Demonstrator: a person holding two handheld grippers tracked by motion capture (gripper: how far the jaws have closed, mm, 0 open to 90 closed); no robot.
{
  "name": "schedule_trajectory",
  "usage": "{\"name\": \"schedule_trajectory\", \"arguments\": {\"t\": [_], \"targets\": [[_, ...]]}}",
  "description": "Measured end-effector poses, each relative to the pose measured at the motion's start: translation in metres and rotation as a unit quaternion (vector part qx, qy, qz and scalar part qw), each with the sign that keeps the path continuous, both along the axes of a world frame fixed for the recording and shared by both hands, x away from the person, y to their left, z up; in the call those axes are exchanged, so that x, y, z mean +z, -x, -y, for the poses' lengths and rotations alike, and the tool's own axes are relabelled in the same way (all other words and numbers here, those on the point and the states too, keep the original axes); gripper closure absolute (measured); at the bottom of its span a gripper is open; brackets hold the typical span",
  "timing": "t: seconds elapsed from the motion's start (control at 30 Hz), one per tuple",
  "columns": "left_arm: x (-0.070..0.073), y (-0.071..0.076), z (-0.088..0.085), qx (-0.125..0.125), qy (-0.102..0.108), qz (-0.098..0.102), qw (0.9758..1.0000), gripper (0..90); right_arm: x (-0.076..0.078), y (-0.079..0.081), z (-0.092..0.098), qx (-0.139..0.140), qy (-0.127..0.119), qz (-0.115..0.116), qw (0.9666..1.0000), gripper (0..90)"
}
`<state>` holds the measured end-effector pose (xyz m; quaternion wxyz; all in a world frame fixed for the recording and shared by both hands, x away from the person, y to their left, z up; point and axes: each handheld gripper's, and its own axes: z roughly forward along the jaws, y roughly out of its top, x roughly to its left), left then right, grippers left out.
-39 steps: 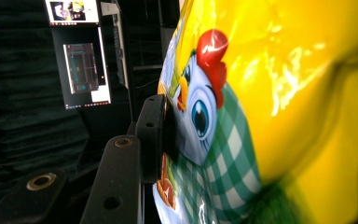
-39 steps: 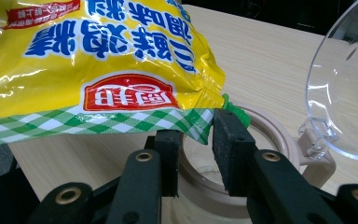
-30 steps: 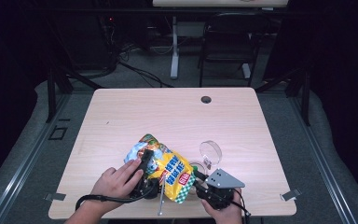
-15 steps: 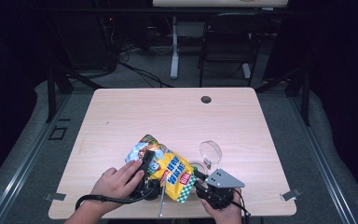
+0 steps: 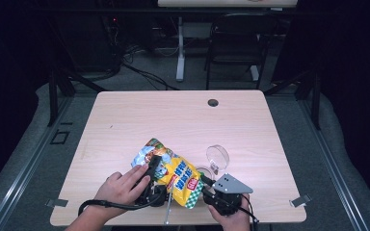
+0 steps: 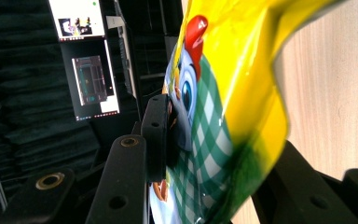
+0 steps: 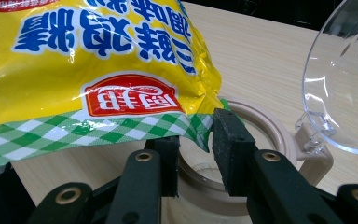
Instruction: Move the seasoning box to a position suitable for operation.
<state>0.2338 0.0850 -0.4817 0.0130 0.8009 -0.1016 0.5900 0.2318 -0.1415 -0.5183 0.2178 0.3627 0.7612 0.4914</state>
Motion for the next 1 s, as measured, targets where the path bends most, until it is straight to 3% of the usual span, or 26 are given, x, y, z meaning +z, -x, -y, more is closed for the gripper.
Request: {"name": "schedule_trajectory", "arguments": {"t": [0.2, 0.33, 1.0], "targets": [[0.0017, 0.0003, 0.0013, 0.000, -0.003, -0.007, 1.0000, 67.2, 0.0001, 0.0001, 0.0013, -0.002, 0.000, -0.002, 1.0000, 71.7], [0.0035, 0.0005, 0.0022, -0.004, -0.006, 0.000, 1.0000, 67.3, 0.0000, 0.0000, 0.0012, -0.002, -0.001, -0.004, 1.0000, 71.7], [0.0065, -0.0001, 0.0043, -0.007, -0.020, -0.004, 0.9998, 67.4, -0.0010, -0.0014, 0.0009, -0.003, -0.005, -0.003, 1.0000, 71.7]]}}
